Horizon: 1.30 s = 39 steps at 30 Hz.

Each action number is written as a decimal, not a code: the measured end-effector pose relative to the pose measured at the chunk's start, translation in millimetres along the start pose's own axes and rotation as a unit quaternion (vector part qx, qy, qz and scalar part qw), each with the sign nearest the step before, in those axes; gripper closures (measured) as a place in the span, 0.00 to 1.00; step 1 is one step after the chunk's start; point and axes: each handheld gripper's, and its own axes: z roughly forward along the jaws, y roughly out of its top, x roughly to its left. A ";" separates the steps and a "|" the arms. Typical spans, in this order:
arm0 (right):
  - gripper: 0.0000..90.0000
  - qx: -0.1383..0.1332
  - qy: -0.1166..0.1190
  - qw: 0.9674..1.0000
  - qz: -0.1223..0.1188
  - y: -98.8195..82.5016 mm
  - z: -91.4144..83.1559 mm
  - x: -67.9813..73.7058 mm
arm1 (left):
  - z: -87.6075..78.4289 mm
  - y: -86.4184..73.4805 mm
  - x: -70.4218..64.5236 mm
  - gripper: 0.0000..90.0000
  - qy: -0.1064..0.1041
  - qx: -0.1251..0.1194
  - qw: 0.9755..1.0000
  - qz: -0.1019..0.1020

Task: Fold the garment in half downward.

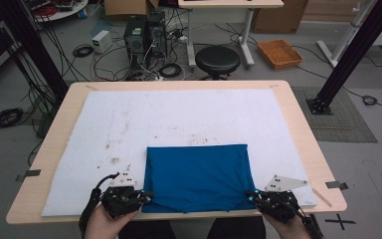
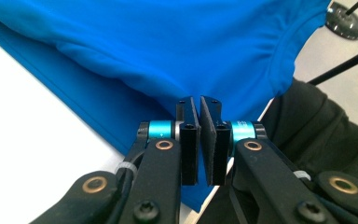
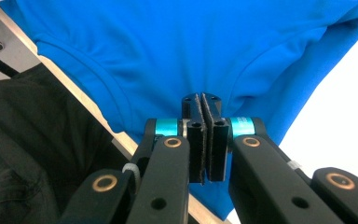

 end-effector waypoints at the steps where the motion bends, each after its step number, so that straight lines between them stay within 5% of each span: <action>1: 0.99 0.000 0.000 1.000 0.000 -0.6 0.4 0.0 | 0.4 -1.3 0.5 0.95 0.000 0.002 1.000 -0.001; 9: 0.76 -0.024 -0.030 0.999 0.015 9.5 -2.9 -20.1 | -4.6 10.8 14.2 0.67 0.037 -0.023 0.999 -0.013; 19: 0.68 -0.061 -0.077 0.994 0.047 55.7 22.9 -78.5 | 4.7 53.8 65.6 0.65 0.092 -0.079 0.992 -0.023; 21: 0.65 -0.067 -0.081 0.993 0.050 61.3 29.8 -86.6 | 8.0 59.5 73.6 0.64 0.106 -0.094 0.990 -0.030; 28: 0.63 -0.056 -0.096 0.991 0.069 78.4 58.9 -109.1 | 25.4 73.4 99.9 0.63 0.142 -0.104 0.983 -0.042; 33: 0.61 -0.053 -0.111 0.988 0.090 86.3 71.5 -122.6 | 38.4 74.0 114.4 0.62 0.148 -0.099 0.982 -0.064; 39: 0.60 -0.060 -0.108 0.985 0.119 81.0 77.7 -132.7 | 39.7 69.3 118.9 0.60 0.164 -0.096 0.980 -0.061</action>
